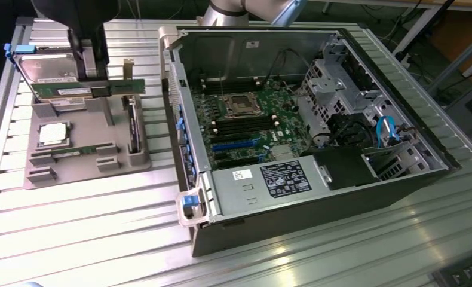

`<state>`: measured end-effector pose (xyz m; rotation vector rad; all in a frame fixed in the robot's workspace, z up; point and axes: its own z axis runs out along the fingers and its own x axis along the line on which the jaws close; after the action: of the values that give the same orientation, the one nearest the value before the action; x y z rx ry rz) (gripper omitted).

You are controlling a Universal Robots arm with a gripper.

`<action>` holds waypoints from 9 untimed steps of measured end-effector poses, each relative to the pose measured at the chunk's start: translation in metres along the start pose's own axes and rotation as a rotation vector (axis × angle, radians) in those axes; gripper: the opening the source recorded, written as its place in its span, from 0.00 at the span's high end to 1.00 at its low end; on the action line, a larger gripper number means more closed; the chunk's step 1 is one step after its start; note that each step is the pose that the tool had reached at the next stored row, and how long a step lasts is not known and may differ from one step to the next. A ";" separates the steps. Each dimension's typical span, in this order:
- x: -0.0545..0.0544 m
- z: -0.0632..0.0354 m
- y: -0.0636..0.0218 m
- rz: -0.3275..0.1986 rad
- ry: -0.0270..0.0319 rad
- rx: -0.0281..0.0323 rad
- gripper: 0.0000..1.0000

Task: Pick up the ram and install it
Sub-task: 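Pick up the ram and move it above insertion slot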

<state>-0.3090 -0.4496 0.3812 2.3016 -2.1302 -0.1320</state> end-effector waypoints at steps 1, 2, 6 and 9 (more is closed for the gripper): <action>0.000 -0.0006 -0.0031 0.000 -0.0004 0.0000 0.86; 0.000 -0.0011 -0.0056 0.000 -0.0009 0.0001 0.86; 0.001 -0.0035 -0.0187 -0.001 -0.0030 0.0002 0.86; 0.002 -0.0052 -0.0296 -0.001 -0.0043 0.0003 0.86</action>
<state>-0.2791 -0.4496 0.3845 2.3043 -2.1316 -0.1369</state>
